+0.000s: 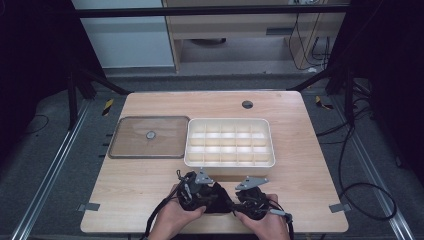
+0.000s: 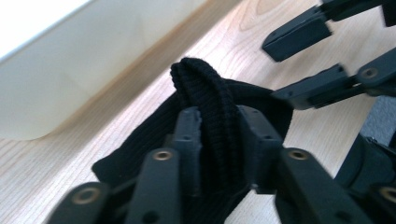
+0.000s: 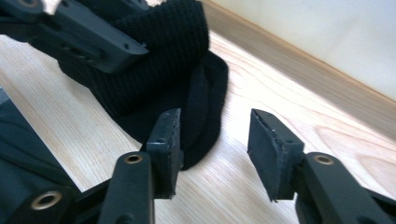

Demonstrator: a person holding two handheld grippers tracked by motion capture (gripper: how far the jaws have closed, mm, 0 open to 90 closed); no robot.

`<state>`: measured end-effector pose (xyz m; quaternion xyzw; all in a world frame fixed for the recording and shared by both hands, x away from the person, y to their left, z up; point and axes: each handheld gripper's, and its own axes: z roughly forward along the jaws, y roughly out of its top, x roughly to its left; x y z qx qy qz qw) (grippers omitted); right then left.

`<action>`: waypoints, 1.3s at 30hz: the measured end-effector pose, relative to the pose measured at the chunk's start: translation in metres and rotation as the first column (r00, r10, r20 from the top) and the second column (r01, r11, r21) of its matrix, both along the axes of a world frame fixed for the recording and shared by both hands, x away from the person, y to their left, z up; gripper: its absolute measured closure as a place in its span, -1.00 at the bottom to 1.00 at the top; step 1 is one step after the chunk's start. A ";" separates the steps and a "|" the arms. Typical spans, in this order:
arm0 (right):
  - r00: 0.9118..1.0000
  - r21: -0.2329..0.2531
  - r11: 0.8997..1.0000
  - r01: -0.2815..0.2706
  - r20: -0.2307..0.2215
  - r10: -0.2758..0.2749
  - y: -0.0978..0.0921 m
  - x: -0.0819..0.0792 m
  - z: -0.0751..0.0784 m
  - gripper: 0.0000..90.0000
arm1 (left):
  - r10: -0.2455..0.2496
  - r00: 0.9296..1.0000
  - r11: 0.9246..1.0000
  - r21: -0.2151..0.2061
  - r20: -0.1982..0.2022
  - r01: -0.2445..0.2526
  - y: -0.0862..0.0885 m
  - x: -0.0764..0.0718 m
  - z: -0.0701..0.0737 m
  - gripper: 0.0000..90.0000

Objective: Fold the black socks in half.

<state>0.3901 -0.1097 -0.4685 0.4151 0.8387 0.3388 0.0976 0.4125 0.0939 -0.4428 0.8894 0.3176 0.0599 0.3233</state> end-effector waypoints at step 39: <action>0.994 -0.044 0.993 0.112 -0.002 -0.112 0.038 0.025 0.008 0.05 | 0.061 0.993 0.998 0.023 0.096 -0.064 0.073 -0.040 -0.031 -0.16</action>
